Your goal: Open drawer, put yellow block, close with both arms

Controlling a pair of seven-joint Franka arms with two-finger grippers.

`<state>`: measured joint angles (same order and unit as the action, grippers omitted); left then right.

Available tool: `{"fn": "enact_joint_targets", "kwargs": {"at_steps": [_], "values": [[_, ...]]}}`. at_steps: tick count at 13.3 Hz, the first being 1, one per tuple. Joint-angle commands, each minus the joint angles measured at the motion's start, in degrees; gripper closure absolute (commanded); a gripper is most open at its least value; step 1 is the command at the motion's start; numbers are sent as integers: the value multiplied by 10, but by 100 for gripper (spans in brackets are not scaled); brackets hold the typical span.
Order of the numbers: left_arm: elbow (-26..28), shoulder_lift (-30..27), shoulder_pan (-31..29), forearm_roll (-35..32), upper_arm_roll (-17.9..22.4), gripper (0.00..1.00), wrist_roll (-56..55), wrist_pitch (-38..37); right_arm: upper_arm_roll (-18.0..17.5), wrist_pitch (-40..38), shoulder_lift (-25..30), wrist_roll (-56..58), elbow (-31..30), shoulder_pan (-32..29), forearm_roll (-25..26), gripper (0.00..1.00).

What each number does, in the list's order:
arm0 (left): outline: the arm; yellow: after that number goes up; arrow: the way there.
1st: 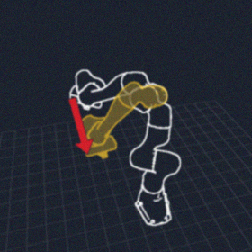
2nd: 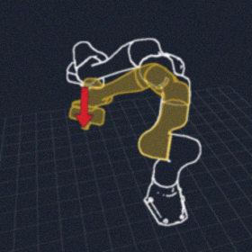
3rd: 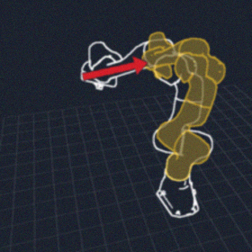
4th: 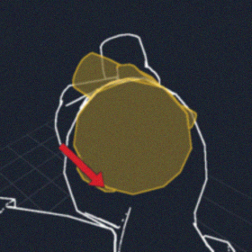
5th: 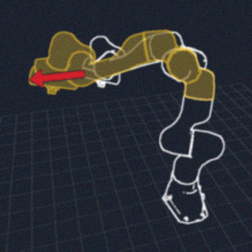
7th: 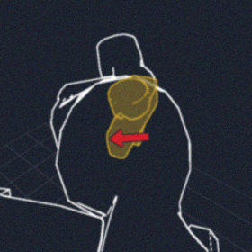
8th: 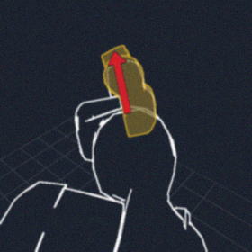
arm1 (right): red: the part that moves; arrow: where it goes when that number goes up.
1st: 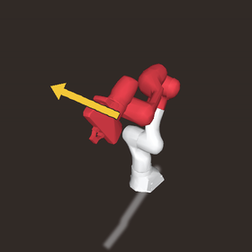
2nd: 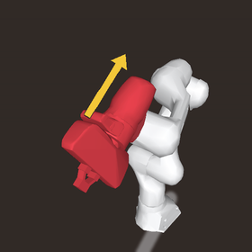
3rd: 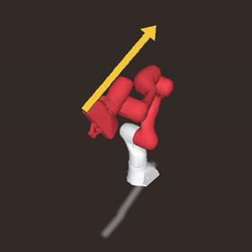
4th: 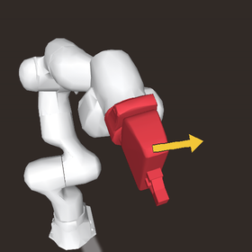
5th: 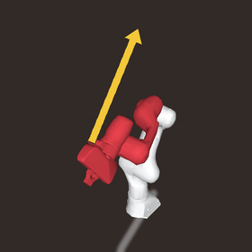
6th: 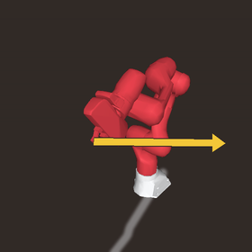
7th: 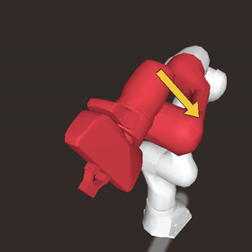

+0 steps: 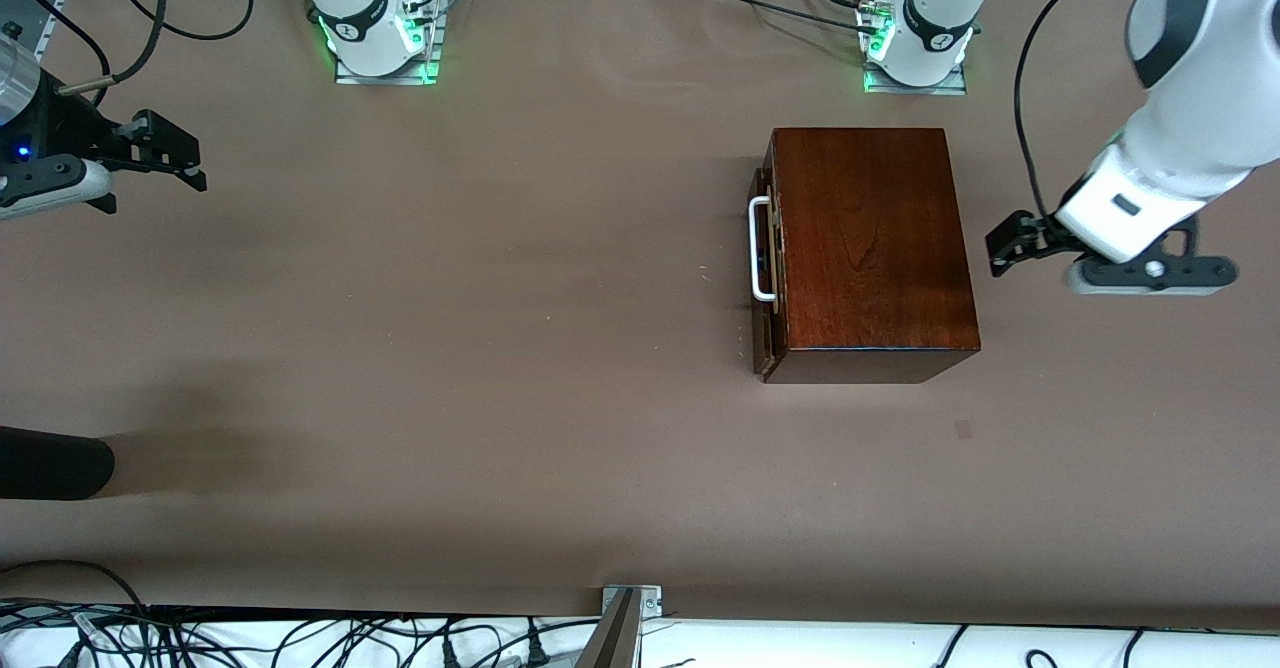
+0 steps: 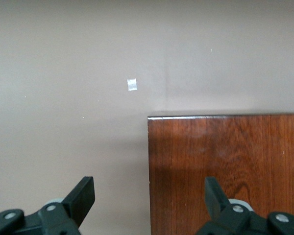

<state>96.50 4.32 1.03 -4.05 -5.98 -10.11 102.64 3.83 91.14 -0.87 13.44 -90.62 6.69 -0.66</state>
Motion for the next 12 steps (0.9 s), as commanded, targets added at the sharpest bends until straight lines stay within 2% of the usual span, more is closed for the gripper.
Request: {"fn": "enact_joint_targets", "kwargs": {"at_steps": [1,5,7,12], "values": [[90,-59,-2,27,30,0,-10,62,-5,-9,-1,0,8,-8,-9,0],[88,-61,1,28,49,0,60,56,-5,-9,-1,0,8,-8,-9,0],[72,-59,4,29,55,0,66,26,-5,-9,-1,0,8,-8,-9,0],[69,-57,11,25,52,0,65,20,-4,-10,-1,0,8,-8,-9,0]]}}
